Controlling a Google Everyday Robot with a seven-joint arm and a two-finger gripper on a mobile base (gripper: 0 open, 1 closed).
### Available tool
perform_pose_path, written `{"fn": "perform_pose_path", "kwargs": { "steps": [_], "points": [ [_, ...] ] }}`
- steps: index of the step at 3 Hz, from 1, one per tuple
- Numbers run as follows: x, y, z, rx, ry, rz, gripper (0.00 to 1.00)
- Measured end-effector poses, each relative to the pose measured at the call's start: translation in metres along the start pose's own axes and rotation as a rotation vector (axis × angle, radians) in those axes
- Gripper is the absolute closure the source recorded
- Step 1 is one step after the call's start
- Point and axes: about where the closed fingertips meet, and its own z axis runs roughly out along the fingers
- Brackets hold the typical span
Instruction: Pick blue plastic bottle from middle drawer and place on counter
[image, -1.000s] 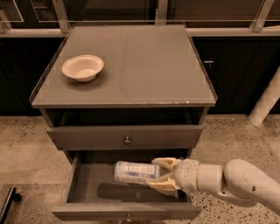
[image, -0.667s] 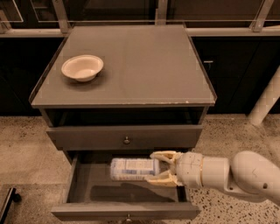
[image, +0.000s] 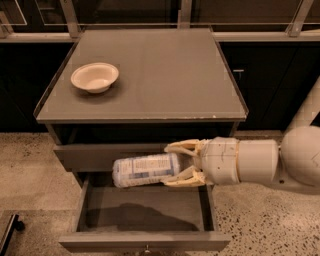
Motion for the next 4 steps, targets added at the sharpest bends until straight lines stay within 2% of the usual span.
{"fn": "perform_pose_path", "kwargs": {
  "steps": [1,3,4],
  "points": [
    [-0.027,-0.022,-0.015,-0.014,-0.028,-0.058,1.0],
    [-0.04,-0.035,-0.015,-0.031,-0.035,-0.095,1.0],
    [-0.049,-0.059,-0.017,-0.08,-0.014,-0.123,1.0]
  ]
}}
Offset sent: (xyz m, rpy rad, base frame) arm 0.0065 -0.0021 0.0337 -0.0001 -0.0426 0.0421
